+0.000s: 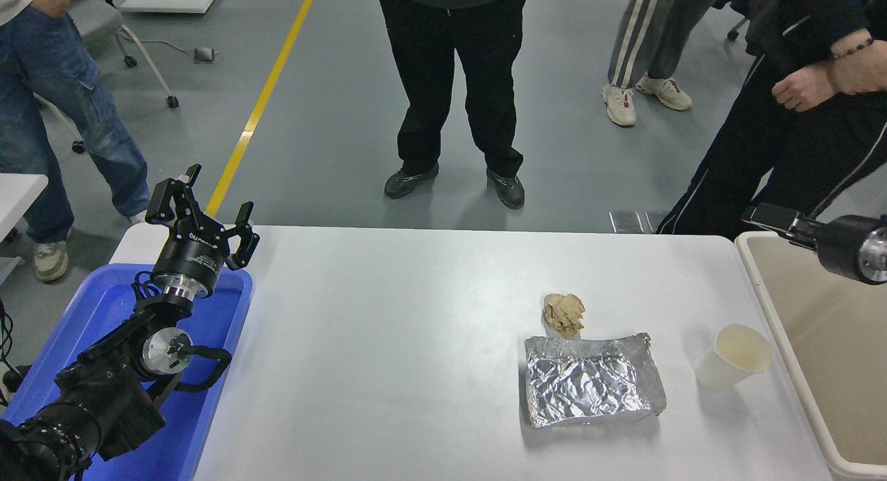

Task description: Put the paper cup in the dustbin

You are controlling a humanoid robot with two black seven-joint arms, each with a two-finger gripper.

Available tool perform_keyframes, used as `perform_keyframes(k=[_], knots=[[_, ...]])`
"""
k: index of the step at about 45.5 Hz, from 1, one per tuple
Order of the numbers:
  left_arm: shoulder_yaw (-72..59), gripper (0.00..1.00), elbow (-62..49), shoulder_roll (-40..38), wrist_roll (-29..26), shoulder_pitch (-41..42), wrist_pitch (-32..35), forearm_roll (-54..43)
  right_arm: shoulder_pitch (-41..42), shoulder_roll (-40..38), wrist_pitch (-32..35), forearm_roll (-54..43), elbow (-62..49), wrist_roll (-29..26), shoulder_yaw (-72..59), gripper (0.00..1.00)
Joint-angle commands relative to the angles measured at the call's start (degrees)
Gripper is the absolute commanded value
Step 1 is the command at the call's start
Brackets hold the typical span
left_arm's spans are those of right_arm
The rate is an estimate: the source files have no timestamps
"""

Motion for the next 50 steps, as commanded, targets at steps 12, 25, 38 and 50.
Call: perform_keyframes(k=[12,25,38,50], knots=[[0.0,1.0,0.0,0.0,0.0,0.0,0.0,0.0,10.4,-5.9,0.1,-14.4,16.3,0.4,-19.9,1.0],[0.0,1.0,0.0,0.0,0.0,0.0,0.0,0.0,7.0,-4.3,-0.4,-13.7,15.5,0.4,-19.4,1.0],[0.0,1.0,0.0,0.0,0.0,0.0,0.0,0.0,-2.4,-0.9,-0.8,-10.0,8.9,0.3,-12.9,1.0],[0.0,1.0,0.0,0.0,0.0,0.0,0.0,0.0,-6.9,4.5,-1.1,-3.7,0.9,0.3,-11.6,1.0]])
